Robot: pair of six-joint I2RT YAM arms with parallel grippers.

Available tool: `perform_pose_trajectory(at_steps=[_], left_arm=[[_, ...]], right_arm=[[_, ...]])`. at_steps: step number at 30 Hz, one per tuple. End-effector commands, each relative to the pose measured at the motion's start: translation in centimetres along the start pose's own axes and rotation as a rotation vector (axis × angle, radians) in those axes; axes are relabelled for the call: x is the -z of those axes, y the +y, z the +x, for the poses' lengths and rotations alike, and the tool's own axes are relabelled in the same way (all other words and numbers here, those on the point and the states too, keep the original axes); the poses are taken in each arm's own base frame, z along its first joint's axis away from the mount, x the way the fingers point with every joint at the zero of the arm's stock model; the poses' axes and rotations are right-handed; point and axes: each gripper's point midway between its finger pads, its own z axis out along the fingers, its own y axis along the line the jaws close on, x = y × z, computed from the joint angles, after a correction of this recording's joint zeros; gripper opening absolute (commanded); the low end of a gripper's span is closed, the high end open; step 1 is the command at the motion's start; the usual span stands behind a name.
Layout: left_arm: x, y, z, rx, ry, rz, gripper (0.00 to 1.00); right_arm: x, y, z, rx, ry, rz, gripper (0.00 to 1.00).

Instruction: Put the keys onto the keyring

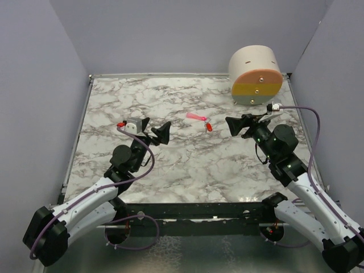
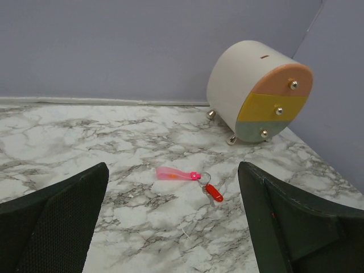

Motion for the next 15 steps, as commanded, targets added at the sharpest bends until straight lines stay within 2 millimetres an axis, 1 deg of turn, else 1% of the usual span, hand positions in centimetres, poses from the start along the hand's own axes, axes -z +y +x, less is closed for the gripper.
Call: perform_pose_trajectory(at_steps=[1,5,8,11,15], left_arm=[[1.07,1.15,0.34,0.010,0.008,-0.054,0.99],[1.02,1.33,0.32,0.000,0.011,-0.063,0.99],[0.96,1.39,0.66,-0.006,0.021,-0.064,0.99],[0.93,1.49,1.05,-0.014,0.033,-0.068,0.99],[0.91,1.51,1.08,-0.015,0.036,-0.069,0.99]], right_arm=[[0.16,0.64,-0.40,-0.008,-0.014,-0.033,0.78],[-0.05,0.63,-0.33,-0.008,-0.011,-0.031,0.78],[-0.01,0.59,-0.36,-0.009,-0.013,-0.030,0.78],[0.28,0.63,-0.67,-0.012,-0.022,-0.029,0.78],[0.69,0.49,-1.03,-0.019,-0.041,-0.020,0.78]])
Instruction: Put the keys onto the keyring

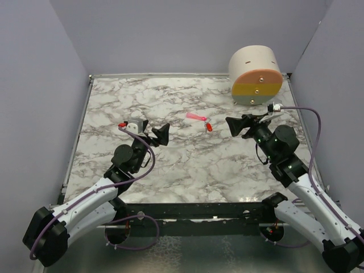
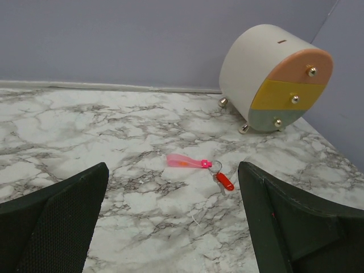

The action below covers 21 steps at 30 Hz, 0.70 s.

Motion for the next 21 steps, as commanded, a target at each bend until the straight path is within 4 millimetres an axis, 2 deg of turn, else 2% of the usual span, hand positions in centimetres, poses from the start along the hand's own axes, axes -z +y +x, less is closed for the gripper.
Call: perform_pose_trajectory(at_steps=[1,5,8,11,13,17,21], left_arm=[[0.0,0.3,0.1,-0.003,0.000,-0.019,0.99],[0.1,0.6,0.1,-0.002,0.003,-0.037,0.99],[0.6,1.7,0.0,0.008,-0.009,-0.090,0.99],[1.3,3.1,-0.3,0.014,-0.030,-0.162,0.99],[1.8,3.8,-0.6,0.018,-0.046,-0.193,0.99],[2.9,5.4,-1.0,0.034,-0.078,-0.265,0.99],[3.8,6.4,-1.4,0.050,-0.112,-0.311,0.99]], right_arm=[[0.6,0.2,-0.9,-0.017,-0.039,-0.005,0.78],[1.5,-2.2,-1.8,-0.101,-0.118,0.135,0.80],[3.2,-4.8,-2.6,-0.192,-0.241,0.259,0.90],[5.1,-7.6,-2.9,-0.275,-0.345,0.398,0.91],[6.1,-8.8,-3.2,-0.312,-0.391,0.461,0.91],[7.0,-9.5,-3.4,-0.327,-0.423,0.496,0.92],[6.5,-9.1,-3.3,-0.316,-0.406,0.478,0.93]])
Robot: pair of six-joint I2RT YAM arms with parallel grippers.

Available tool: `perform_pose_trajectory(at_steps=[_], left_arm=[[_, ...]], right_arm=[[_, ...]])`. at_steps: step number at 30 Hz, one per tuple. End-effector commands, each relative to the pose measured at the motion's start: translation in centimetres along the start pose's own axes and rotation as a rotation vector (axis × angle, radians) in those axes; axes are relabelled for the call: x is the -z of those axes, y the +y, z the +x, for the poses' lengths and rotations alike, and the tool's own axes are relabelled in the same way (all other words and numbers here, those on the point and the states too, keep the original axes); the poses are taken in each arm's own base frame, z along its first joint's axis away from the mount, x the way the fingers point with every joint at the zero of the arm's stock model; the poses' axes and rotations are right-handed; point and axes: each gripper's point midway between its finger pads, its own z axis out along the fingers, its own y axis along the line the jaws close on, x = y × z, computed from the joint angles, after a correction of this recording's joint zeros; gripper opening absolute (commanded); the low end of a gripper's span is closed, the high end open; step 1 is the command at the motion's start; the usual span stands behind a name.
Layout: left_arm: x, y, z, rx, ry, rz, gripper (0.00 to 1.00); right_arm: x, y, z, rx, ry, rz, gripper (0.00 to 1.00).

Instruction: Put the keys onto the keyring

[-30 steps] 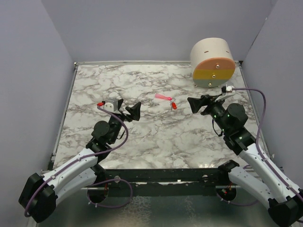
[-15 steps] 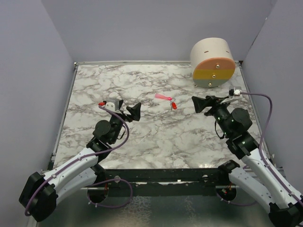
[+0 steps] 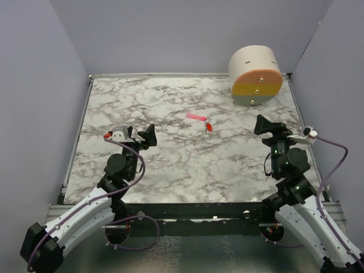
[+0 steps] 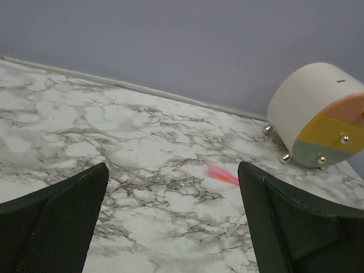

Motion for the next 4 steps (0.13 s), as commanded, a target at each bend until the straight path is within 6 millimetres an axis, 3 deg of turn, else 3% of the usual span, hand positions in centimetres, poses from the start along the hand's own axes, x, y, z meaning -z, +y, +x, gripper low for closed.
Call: perform_pose_trajectory(at_steps=[1,4], left_arm=[[0.65,2.09,-0.59,0.021,-0.039,-0.101,0.99],[0.71,2.08,-0.73,0.014,-0.043,-0.097,0.99]], right_arm=[[-0.34,-0.67,-0.32,-0.021,-0.031,0.044,0.93],[-0.58,-0.09,0.17,-0.006,-0.014,0.013,0.93]])
